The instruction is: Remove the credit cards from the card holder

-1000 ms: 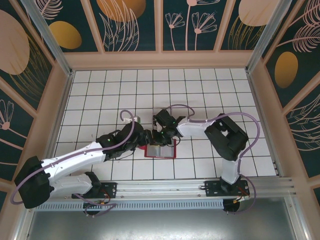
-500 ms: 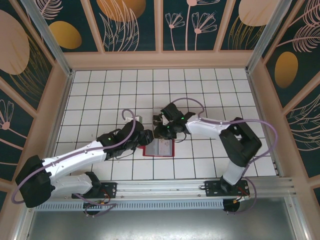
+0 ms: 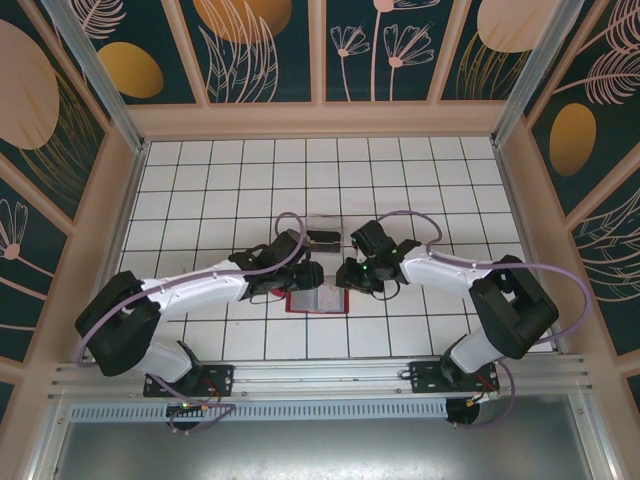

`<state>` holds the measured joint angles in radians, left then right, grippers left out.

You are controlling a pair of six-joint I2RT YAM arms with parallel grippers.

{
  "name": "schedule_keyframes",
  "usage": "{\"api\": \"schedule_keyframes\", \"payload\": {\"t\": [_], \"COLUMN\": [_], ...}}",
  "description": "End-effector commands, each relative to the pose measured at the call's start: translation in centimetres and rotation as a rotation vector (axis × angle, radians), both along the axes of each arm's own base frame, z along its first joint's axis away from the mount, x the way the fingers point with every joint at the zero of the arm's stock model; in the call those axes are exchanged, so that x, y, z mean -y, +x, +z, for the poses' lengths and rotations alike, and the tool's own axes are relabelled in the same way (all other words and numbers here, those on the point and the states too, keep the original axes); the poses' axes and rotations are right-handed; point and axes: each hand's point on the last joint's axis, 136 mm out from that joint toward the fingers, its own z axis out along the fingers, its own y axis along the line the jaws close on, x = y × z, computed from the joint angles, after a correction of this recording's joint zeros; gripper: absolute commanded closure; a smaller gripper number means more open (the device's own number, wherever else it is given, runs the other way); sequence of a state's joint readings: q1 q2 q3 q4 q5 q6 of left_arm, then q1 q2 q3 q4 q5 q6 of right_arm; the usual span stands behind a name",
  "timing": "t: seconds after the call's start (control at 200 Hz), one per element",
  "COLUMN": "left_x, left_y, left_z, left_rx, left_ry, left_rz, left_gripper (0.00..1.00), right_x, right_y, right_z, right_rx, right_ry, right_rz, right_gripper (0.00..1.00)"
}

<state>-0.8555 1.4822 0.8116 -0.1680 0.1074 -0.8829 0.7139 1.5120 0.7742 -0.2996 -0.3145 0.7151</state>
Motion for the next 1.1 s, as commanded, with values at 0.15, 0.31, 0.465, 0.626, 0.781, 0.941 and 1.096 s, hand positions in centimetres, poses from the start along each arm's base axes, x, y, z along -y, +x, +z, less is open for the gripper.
{"api": "schedule_keyframes", "payload": {"t": [0.15,0.31,0.465,0.626,0.781,0.941,1.096], "left_x": [1.4,1.5,1.2,0.8,0.6,0.3,-0.3], "left_y": [-0.7,-0.9,-1.0,-1.1,-1.3,-1.2,-1.0], "left_z": [-1.8,-2.6,-3.3,-3.9,-4.3,-4.8,-5.3], "left_rx": [-0.105,-0.132,-0.149,-0.164,-0.178,-0.190,-0.192], "left_ry": [-0.073,-0.062,-0.047,-0.016,-0.005,0.025,0.087], "left_rz": [-0.092,-0.100,-0.092,-0.079,-0.073,-0.068,-0.061], "left_gripper": [0.70,0.71,0.71,0.71,0.72,0.74,0.74], "right_x": [0.3,0.1,-0.4,-0.6,-0.6,-0.7,-0.6], "right_y": [-0.3,-0.2,-0.2,0.0,0.1,0.2,0.2], "right_z": [-1.2,-1.6,-2.1,-2.4,-2.6,-2.5,-2.3], "right_rx": [-0.018,-0.025,-0.036,-0.041,-0.043,-0.039,-0.037], "right_ry": [-0.017,-0.020,-0.015,-0.020,-0.031,-0.041,-0.041], "right_rz": [-0.011,-0.002,0.018,0.023,0.030,0.039,0.037], "right_gripper": [0.63,0.63,0.63,0.64,0.67,0.69,0.69]}}
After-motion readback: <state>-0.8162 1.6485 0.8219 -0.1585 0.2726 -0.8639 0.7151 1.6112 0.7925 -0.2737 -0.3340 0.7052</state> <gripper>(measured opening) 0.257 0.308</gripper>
